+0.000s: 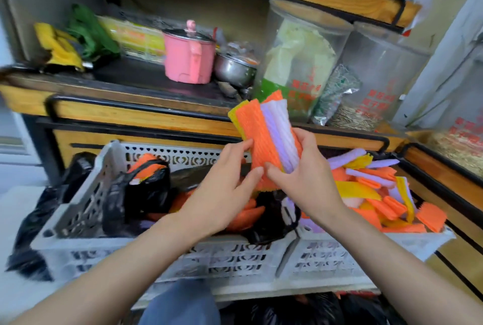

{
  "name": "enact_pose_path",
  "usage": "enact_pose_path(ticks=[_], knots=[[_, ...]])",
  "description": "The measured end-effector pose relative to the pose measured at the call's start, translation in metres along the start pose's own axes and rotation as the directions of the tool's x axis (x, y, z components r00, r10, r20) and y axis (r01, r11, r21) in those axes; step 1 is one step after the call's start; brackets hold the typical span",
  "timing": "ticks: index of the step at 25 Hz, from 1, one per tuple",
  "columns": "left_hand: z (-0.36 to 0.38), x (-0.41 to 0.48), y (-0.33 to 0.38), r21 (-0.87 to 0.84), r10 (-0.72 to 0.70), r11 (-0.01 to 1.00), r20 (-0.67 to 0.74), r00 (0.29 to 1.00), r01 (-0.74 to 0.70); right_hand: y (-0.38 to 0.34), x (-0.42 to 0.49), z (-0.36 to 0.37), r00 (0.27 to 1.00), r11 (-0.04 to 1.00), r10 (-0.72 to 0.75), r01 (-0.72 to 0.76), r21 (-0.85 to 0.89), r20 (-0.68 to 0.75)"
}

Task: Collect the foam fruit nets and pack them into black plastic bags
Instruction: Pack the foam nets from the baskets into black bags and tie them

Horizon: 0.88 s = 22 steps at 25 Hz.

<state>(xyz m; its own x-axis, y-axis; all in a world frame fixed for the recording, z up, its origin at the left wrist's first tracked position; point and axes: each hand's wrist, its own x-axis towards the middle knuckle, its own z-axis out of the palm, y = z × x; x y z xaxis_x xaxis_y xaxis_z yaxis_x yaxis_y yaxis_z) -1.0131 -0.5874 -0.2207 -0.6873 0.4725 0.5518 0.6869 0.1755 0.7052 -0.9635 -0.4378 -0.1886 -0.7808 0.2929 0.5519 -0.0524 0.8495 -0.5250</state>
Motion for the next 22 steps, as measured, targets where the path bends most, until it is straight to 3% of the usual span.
enact_pose_path(ticks=[3,5,8,10,14,17,20,22], knots=[[-0.053,-0.011,-0.035,0.37,0.075,0.928,-0.077,0.994,-0.041,-0.016,0.001,0.02,0.997,0.995,-0.056,0.061,-0.076,0.058],[-0.085,-0.02,-0.061,0.489,-0.032,0.867,-0.129,0.991,0.092,-0.024,0.001,0.033,0.988,0.987,-0.113,0.124,-0.1,0.108],[-0.109,-0.035,-0.087,0.331,-0.341,0.885,-0.013,0.94,0.326,-0.032,-0.005,0.049,0.969,0.979,-0.135,0.163,-0.126,0.205],[-0.12,-0.045,-0.095,0.15,-0.375,0.918,0.028,0.927,0.367,-0.037,-0.012,0.059,0.95,0.98,-0.125,0.164,-0.117,0.287],[-0.148,-0.053,-0.093,0.044,-0.371,0.924,-0.138,0.918,0.379,-0.044,-0.025,0.069,0.908,0.958,-0.194,0.257,-0.129,0.371],[-0.165,-0.055,-0.095,-0.137,-0.443,0.896,-0.359,0.822,0.423,-0.053,-0.032,0.073,0.853,0.928,-0.274,0.356,-0.112,0.445],[-0.171,-0.058,-0.095,-0.271,-0.514,0.857,-0.401,0.758,0.438,-0.058,-0.032,0.084,0.747,0.844,-0.341,0.511,-0.165,0.57],[-0.173,-0.06,-0.09,-0.286,-0.512,0.858,-0.406,0.757,0.427,-0.058,-0.02,0.093,0.757,0.793,-0.305,0.538,-0.286,0.578]])
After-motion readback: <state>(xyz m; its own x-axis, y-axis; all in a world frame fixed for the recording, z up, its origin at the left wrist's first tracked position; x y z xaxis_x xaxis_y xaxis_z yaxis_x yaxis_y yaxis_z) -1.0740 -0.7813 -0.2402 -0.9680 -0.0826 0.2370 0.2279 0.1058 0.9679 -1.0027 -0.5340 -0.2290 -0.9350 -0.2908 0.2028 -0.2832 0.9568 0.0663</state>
